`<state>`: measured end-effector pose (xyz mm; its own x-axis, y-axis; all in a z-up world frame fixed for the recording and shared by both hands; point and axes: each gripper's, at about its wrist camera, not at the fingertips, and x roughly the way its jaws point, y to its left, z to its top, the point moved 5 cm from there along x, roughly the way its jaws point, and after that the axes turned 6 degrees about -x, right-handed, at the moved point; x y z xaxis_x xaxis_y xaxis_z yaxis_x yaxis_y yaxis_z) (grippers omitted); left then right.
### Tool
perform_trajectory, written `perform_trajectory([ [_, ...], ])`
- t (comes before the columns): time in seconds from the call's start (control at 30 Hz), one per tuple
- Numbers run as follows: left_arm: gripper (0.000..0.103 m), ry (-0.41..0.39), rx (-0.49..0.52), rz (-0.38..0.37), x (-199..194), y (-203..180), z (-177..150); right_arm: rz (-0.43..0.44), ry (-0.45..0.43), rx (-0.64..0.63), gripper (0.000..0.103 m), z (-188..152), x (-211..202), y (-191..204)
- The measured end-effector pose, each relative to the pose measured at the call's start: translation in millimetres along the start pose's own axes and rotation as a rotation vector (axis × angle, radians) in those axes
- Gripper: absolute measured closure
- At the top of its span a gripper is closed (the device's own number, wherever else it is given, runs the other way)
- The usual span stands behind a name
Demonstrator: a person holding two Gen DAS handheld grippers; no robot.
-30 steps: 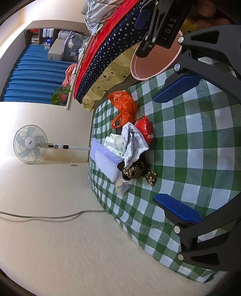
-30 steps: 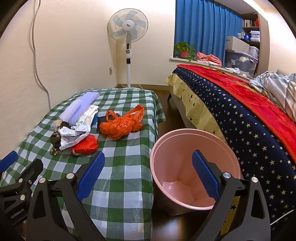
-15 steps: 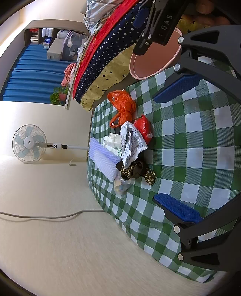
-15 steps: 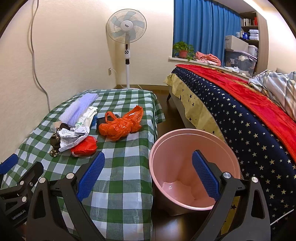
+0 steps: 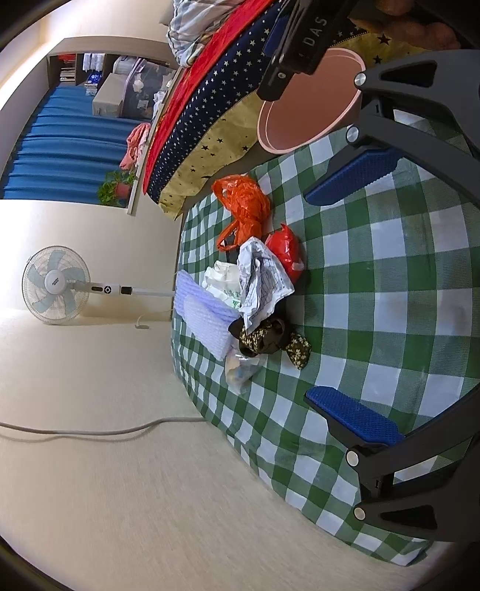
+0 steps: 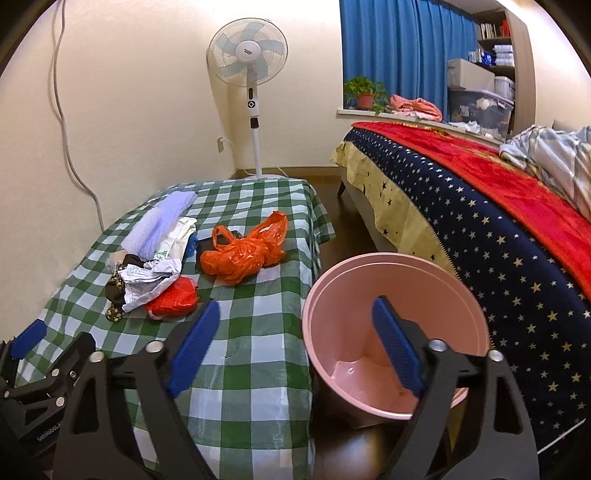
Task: Collect trash
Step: 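Grasp the crumpled white paper with the left gripper while the right gripper grasps the orange plastic bag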
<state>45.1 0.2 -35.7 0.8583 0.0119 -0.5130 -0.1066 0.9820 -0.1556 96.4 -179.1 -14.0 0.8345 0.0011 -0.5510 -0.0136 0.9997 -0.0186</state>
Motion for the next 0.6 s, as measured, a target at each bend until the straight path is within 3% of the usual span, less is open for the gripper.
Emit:
perform_trajectory([
  [0.07, 0.019, 0.011, -0.006, 0.006, 6.3, 2.6, 2.2, 0.024, 0.011, 0.008, 0.035, -0.5, 4.6, 1.7],
  [0.13, 0.035, 0.021, -0.011, 0.008, 10.5, 4.7, 2.4, 0.045, 0.019, 0.016, 0.042, -0.4, 8.9, 3.8],
  [0.23, 0.051, 0.040, -0.025, -0.001, 16.9, 6.0, 4.6, 0.076, 0.021, 0.026, 0.051, 1.9, 13.6, 6.6],
  [0.33, 0.059, 0.045, -0.035, -0.017, 22.0, 4.0, 8.8, 0.095, 0.017, 0.029, 0.055, 4.7, 17.2, 8.9],
  [0.6, 0.068, 0.074, -0.071, -0.043, 43.4, 0.2, 15.6, 0.116, 0.038, 0.058, 0.055, 7.0, 38.5, 8.0],
])
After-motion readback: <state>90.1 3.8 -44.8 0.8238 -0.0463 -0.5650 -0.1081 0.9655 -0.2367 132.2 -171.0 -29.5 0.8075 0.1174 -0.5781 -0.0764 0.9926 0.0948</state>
